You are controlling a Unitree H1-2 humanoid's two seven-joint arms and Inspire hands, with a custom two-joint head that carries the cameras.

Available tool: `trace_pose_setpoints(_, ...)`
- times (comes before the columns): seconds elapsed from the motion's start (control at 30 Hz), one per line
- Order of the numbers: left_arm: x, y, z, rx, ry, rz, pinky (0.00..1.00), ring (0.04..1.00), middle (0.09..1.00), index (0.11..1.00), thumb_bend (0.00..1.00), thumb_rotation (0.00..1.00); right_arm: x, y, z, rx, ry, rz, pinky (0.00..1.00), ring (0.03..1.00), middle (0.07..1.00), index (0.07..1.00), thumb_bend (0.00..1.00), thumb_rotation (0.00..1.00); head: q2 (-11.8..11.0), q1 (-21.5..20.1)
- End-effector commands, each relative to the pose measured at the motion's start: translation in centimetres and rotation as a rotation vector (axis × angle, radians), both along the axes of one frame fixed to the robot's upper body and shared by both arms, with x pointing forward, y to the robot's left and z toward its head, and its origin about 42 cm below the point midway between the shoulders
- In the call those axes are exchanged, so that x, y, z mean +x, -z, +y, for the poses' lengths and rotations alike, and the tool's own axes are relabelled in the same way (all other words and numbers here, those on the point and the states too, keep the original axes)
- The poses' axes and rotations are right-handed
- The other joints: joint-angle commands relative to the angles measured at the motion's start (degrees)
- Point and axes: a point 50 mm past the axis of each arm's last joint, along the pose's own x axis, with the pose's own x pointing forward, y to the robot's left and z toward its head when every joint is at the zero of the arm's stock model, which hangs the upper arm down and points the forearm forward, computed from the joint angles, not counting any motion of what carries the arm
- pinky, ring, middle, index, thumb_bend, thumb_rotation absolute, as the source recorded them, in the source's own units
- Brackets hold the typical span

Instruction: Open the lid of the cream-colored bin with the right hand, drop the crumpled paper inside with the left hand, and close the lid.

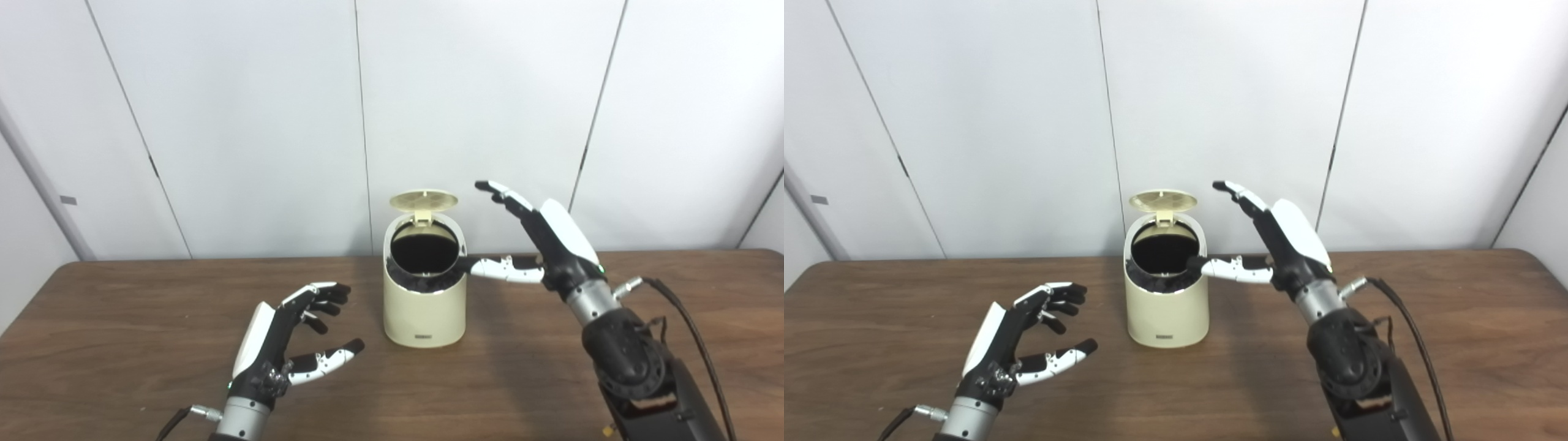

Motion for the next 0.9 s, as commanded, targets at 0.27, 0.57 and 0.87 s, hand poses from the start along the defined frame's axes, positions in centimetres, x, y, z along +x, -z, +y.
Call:
trace_pose_setpoints(0.27, 0.5, -1.4, -0.6, 0.013, 0.000, -0.073, 0.52, 0.653, 0.700, 0.724, 0.67, 0.11, 1.6, -4.8, 1.6, -0.094, -0.025, -0.079, 0.72, 0.887, 0.919, 0.905, 0.68, 0.53, -0.13, 0.17)
trace_pose_setpoints(0.57, 0.5, -1.3, -0.7, 0.025, 0.000, -0.068, 0.53, 0.667, 0.705, 0.722, 0.69, 0.11, 1.8, -5.6, 2.6, -0.161, -0.023, -0.062, 0.73, 0.874, 0.910, 0.899, 0.69, 0.56, -0.10, 0.18)
trace_pose_setpoints(0.87, 0.6, -1.3, -0.8, 0.025, 0.002, -0.076, 0.52, 0.658, 0.701, 0.718, 0.68, 0.10, 1.5, -5.7, 3.8, -0.202, -0.068, -0.089, 0.83, 0.940, 0.892, 0.881, 0.71, 0.58, 0.06, 0.60)
